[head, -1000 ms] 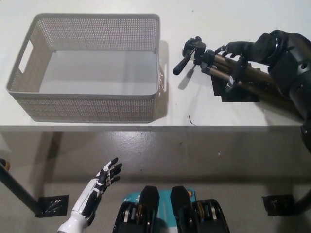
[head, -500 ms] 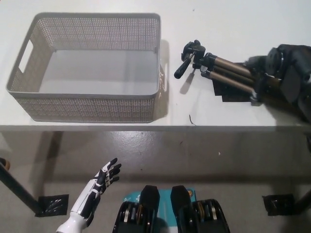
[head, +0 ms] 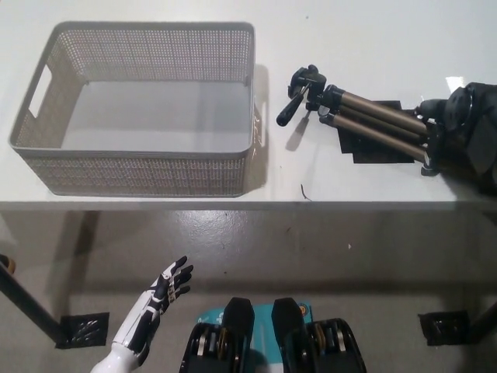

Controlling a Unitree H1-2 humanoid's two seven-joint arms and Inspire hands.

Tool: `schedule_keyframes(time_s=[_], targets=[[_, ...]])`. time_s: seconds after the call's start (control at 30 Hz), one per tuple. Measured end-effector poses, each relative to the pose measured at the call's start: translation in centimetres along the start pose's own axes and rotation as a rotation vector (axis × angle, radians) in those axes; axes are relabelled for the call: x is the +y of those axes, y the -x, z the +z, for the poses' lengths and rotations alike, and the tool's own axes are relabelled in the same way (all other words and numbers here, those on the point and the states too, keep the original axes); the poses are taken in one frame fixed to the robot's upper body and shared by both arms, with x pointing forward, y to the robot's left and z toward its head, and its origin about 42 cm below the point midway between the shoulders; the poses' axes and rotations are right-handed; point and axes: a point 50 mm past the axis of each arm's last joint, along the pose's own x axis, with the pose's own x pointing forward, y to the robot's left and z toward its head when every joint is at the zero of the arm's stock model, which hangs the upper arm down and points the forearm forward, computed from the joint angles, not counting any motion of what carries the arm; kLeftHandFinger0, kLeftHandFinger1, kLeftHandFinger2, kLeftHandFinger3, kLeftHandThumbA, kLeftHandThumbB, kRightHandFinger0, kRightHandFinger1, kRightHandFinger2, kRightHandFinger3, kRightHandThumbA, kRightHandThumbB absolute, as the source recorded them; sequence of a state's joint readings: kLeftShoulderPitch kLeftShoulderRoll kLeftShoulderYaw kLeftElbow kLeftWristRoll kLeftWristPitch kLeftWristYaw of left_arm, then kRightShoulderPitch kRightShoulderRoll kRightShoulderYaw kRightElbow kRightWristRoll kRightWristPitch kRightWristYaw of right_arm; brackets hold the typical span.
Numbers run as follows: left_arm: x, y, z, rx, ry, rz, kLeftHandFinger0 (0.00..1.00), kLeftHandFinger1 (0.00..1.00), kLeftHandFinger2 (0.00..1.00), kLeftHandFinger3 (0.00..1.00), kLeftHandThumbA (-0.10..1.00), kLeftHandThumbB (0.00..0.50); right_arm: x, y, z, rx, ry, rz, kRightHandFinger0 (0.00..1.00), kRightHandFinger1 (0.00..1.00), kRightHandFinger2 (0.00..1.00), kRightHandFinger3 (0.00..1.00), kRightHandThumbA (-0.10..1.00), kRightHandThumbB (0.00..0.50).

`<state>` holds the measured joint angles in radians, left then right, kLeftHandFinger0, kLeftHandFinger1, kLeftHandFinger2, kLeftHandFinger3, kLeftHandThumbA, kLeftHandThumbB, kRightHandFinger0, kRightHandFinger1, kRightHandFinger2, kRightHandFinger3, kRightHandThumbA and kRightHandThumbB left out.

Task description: The robot uses its right hand to pick the tripod on the desk and places it into a rectangular container on the left.

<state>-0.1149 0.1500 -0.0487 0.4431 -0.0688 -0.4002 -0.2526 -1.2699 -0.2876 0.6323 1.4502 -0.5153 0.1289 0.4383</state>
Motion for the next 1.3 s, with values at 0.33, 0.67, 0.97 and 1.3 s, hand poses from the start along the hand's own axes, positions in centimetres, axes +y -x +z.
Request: schedule_keyframes(time_s=[0.33,0.67,0.97,1.3], targets=[[0.0,-0.7,0.5,-0.015,-0.007,-0.005,1.0,1.0,1.0,1.0,1.0,0.5,0.9,-0.5,0.4,-0.035,-0.092,-0.057,1.0,1.0,1.0,1.0,0.86,0.494],[0.0,-0.8,0.4,-0.014,-0.007,-0.006,1.0,1.0,1.0,1.0,1.0,0.5,1.4,-0.8,0.4,-0.063,-0.116,-0.162,0.01,0.52,0.91,0.82,-0.1,0.152],[0.2,-0.7,0.4,-0.012,-0.012,-0.007,1.0,1.0,1.0,1.0,1.0,0.5,3.4,-1.6,-1.3,-0.113,-0.255,-0.226,0.1,0.72,1.0,0.94,-0.1,0.184],[0.2,-0.7,0.5,-0.012,-0.014,-0.008,1.0,1.0,1.0,1.0,1.0,0.5,4.2,-1.9,-3.2,-0.147,-0.386,-0.265,0.1,0.75,1.0,0.94,-0.1,0.134]])
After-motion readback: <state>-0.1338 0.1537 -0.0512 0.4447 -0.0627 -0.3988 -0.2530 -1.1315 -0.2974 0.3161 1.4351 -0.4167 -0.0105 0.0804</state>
